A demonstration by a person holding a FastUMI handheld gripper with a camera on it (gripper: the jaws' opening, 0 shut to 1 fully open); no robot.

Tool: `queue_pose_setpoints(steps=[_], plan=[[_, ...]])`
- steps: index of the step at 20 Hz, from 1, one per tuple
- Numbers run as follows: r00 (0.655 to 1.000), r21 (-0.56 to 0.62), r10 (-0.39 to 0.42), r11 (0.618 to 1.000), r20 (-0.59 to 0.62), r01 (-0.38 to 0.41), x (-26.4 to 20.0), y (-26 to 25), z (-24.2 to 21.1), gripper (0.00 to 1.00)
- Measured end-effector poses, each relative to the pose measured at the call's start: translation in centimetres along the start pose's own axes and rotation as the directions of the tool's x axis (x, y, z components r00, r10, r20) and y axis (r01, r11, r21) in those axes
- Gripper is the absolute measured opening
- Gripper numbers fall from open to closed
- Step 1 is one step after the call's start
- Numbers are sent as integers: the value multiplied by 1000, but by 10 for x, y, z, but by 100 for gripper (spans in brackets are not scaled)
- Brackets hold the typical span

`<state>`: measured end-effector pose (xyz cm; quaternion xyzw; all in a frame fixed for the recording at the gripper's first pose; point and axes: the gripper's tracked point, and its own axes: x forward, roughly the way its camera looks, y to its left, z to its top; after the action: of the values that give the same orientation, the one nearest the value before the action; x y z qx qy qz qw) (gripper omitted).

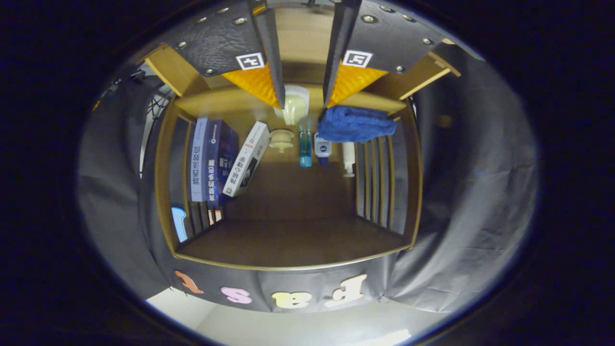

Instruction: Pull open the drawer, take out the items inside it, and place them on the countertop above the cabinet.

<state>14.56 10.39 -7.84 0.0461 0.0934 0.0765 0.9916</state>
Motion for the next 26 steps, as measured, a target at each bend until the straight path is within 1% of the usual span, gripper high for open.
queue_pose_setpoints(steps=[1, 3, 6, 9, 13, 15, 20, 26], plan=[[1000, -4, -5, 1000, -3, 5, -13, 2, -9, 45], [1000, 18, -14, 1000, 2, 14, -35, 7, -22, 50], [999, 34, -41, 999, -21, 42, -60, 7, -44, 51], [996, 13, -76, 997, -52, 76, -74, 0, -64, 80], [993, 29, -69, 997, -97, 73, -81, 6, -89, 92], [990, 27, -80, 996, -119, 84, -81, 3, -101, 98], [981, 51, -100, 993, -168, 110, -77, -3, -123, 98], [976, 74, -134, 986, -173, 149, -70, -6, -132, 98]])
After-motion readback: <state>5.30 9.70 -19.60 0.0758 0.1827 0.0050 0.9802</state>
